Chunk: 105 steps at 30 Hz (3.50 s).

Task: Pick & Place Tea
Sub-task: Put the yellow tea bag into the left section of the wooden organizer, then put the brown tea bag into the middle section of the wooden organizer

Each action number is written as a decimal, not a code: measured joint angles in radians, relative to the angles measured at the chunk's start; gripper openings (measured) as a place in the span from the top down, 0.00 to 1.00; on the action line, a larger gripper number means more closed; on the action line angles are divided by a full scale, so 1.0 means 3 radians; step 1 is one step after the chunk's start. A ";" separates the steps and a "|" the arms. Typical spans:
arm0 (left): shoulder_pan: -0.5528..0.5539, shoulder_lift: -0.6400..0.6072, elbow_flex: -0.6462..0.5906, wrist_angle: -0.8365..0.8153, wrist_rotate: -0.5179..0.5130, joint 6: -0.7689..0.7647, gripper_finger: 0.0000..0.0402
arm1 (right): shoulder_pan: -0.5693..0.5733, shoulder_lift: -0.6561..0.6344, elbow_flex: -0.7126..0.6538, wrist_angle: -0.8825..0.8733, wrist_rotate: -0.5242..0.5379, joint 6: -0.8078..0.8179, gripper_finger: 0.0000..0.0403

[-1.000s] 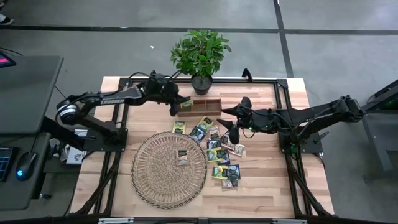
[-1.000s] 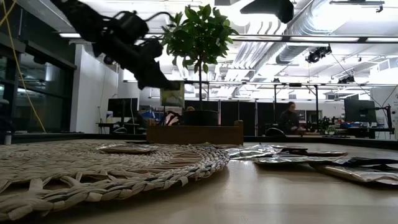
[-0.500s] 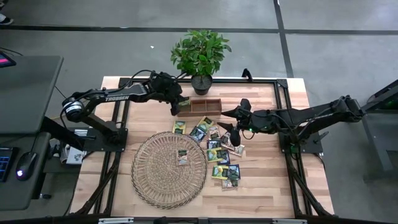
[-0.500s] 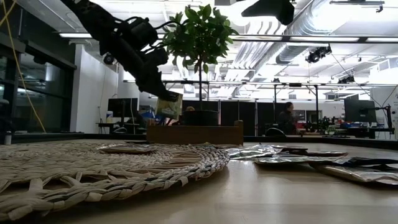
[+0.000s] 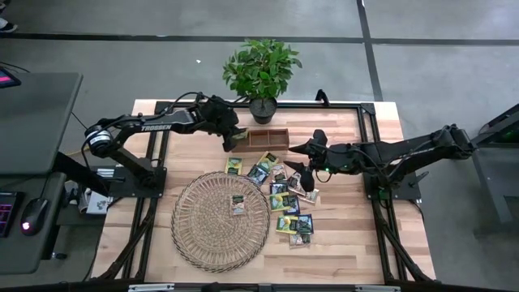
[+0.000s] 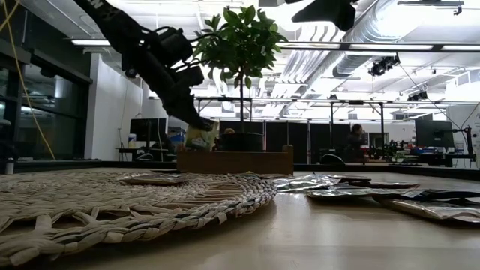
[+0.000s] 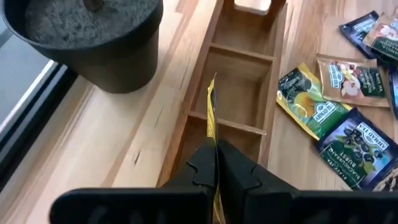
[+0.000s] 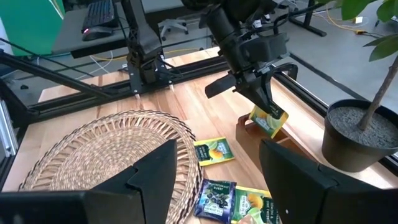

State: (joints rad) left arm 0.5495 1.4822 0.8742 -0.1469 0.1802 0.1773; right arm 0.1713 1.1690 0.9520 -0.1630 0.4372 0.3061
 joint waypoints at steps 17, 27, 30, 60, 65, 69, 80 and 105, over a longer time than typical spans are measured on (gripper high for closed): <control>0.0000 -0.0111 0.0000 -0.0416 -0.0053 -0.0196 0.61 | 0.0000 0.0025 0.0000 -0.0066 -0.0195 0.0025 0.45; -0.0179 -0.0672 -0.0001 -0.1280 0.0258 -0.0290 0.75 | -0.0031 0.0514 -0.0001 0.0156 -0.0307 0.0165 0.45; -0.0376 -0.0820 -0.0057 -0.1403 0.0251 -0.0389 0.79 | -0.0091 0.0721 -0.0001 0.0392 -0.0421 0.0240 0.47; -0.2238 -0.1894 -0.1771 0.0336 -0.0791 -0.2906 0.84 | -0.0340 0.1973 0.0001 0.1544 -0.1662 0.0285 1.00; -0.2526 -0.1814 -0.1771 0.0340 -0.1042 -0.3054 0.85 | -0.0149 0.2113 0.0156 0.1529 -0.1582 0.0338 1.00; -0.2690 -0.1720 -0.1771 0.0385 -0.1128 -0.3123 0.85 | -0.0007 0.2333 0.0428 0.1431 -0.1428 0.0349 1.00; -0.2841 -0.1299 -0.1771 0.0773 -0.1152 -0.3372 0.84 | 0.0171 0.2959 0.1121 0.0917 -0.1193 0.0776 1.00; -0.2837 -0.0675 -0.1770 0.1303 -0.1183 -0.3501 0.84 | 0.0329 0.3076 0.1183 0.0773 -0.0890 0.1024 1.00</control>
State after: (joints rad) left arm -0.3016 1.2797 0.3431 0.2440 -0.1745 -0.8730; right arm 0.2701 2.0918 1.3069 0.0689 0.1703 0.6132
